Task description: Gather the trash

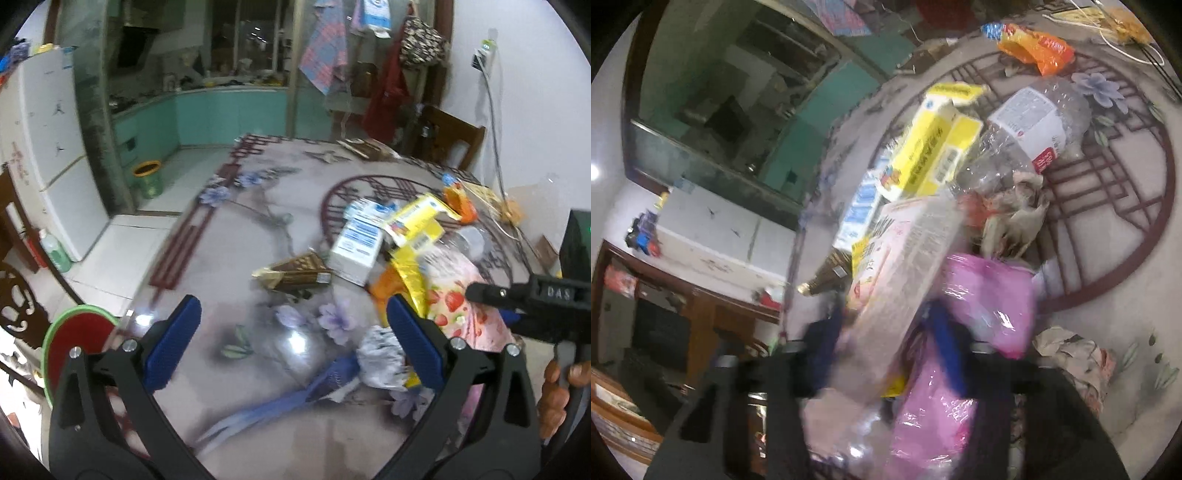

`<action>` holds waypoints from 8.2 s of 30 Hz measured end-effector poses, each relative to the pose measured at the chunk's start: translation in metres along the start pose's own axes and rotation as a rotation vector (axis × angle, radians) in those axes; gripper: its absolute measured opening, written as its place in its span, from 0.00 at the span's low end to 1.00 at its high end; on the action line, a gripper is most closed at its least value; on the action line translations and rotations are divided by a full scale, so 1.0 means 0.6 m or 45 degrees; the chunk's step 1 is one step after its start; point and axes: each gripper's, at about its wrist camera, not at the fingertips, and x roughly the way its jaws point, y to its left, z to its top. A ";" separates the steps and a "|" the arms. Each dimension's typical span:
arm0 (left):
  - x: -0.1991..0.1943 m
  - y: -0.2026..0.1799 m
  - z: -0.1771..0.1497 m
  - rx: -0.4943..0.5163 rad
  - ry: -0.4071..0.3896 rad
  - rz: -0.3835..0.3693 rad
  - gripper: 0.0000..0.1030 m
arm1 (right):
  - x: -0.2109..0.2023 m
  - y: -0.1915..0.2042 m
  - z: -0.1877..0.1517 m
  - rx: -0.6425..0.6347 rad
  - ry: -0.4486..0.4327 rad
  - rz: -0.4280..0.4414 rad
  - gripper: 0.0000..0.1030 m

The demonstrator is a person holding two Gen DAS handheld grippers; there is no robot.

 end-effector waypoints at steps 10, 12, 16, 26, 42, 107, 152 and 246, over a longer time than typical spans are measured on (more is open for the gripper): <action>0.083 -0.052 -0.029 0.000 0.263 -0.221 0.95 | -0.069 0.023 0.008 -0.108 -0.142 0.036 0.22; 0.103 -0.060 -0.035 -0.001 0.315 -0.238 0.91 | -0.070 0.029 0.006 -0.142 -0.137 0.013 0.22; 0.128 -0.057 -0.046 -0.046 0.381 -0.275 0.58 | -0.039 0.045 0.000 -0.217 -0.066 -0.057 0.27; 0.085 -0.008 -0.023 -0.143 0.280 -0.293 0.34 | -0.063 0.043 0.006 -0.297 -0.191 -0.263 0.72; 0.033 0.063 0.004 -0.219 0.178 -0.270 0.34 | -0.076 0.041 -0.061 -0.352 -0.013 -0.365 0.71; -0.142 0.490 -0.048 -0.569 -0.017 0.300 0.67 | 0.337 0.446 -0.170 -0.380 0.271 0.289 0.68; 0.059 0.028 0.001 -0.101 0.239 -0.191 0.72 | 0.101 0.030 -0.121 -0.295 0.133 -0.313 0.67; -0.148 0.230 -0.001 -0.063 -0.082 -0.028 0.35 | 0.045 0.328 -0.190 -0.749 -0.285 -0.270 0.69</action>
